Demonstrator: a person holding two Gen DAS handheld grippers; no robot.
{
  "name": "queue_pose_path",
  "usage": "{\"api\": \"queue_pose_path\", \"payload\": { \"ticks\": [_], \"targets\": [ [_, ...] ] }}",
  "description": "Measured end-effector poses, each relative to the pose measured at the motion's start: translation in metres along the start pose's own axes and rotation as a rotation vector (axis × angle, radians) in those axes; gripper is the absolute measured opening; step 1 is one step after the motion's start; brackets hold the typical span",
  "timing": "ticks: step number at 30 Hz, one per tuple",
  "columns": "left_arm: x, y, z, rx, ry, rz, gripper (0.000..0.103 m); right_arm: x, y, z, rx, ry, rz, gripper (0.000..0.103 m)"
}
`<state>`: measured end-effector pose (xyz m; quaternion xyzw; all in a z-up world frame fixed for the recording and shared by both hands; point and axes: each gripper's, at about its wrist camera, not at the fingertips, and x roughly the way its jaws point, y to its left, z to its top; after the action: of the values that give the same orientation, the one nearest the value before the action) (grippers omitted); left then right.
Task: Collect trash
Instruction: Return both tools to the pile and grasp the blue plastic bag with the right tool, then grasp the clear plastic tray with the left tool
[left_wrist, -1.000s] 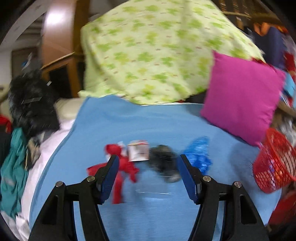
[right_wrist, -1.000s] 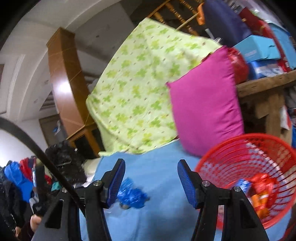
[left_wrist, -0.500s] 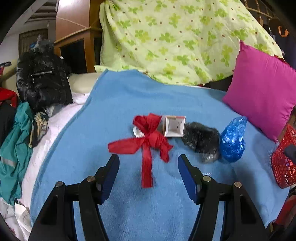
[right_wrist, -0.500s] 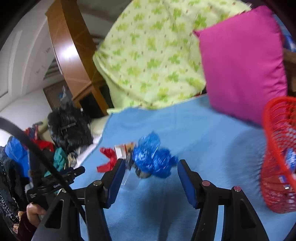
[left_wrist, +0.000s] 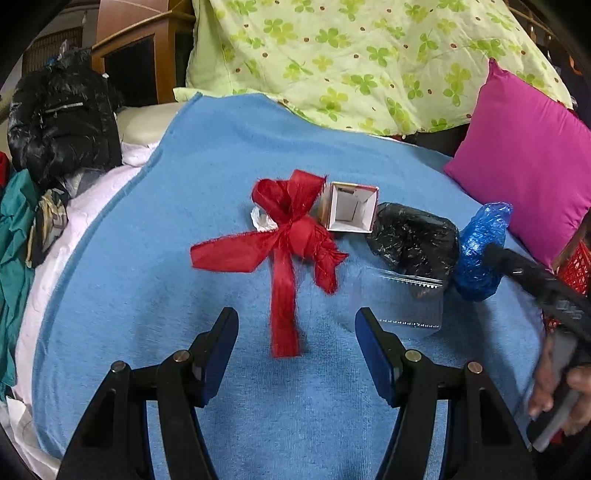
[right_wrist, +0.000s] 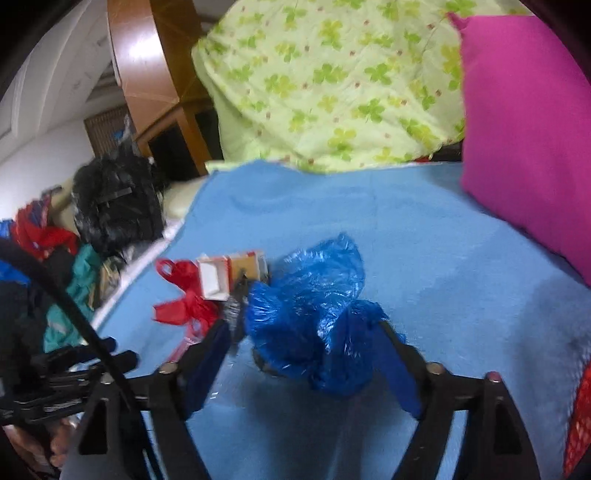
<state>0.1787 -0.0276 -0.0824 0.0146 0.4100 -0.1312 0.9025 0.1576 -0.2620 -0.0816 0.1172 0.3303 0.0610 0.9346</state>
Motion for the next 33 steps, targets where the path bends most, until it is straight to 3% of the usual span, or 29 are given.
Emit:
{"api": "queue_pose_path", "payload": {
  "ticks": [4, 5, 6, 13, 16, 18, 24, 29, 33],
  "targets": [
    [0.007, -0.003, 0.001, -0.012, 0.025, -0.039, 0.066, 0.033, -0.01, -0.003, 0.004, 0.074, -0.025, 0.081],
    [0.008, -0.006, 0.001, -0.009, 0.028, -0.047, 0.066, 0.037, -0.015, -0.003, 0.029, 0.095, -0.022, 0.074],
    [0.009, -0.008, 0.001, -0.004, 0.03, -0.051, 0.066, 0.039, -0.02, -0.003, 0.054, 0.103, -0.008, 0.059],
    [0.014, -0.035, -0.001, 0.032, 0.041, -0.131, 0.066, 0.008, -0.055, 0.0, 0.187, 0.049, 0.038, 0.057],
    [0.017, -0.051, 0.0, 0.037, 0.04, -0.161, 0.07, -0.01, -0.059, -0.002, 0.179, 0.027, 0.027, 0.058],
    [0.022, -0.057, 0.002, 0.03, 0.044, -0.161, 0.075, -0.019, -0.062, -0.005, 0.187, 0.029, 0.028, 0.057],
    [0.041, -0.07, 0.005, -0.021, 0.086, -0.175, 0.076, -0.035, -0.07, -0.01, 0.196, 0.033, 0.016, 0.057],
    [0.049, -0.08, 0.002, 0.011, 0.094, -0.15, 0.076, -0.041, -0.075, -0.01, 0.2, 0.026, 0.015, 0.058],
    [0.044, -0.081, 0.001, 0.014, 0.086, -0.182, 0.076, -0.042, -0.074, -0.01, 0.193, 0.025, 0.007, 0.058]
  ]
}}
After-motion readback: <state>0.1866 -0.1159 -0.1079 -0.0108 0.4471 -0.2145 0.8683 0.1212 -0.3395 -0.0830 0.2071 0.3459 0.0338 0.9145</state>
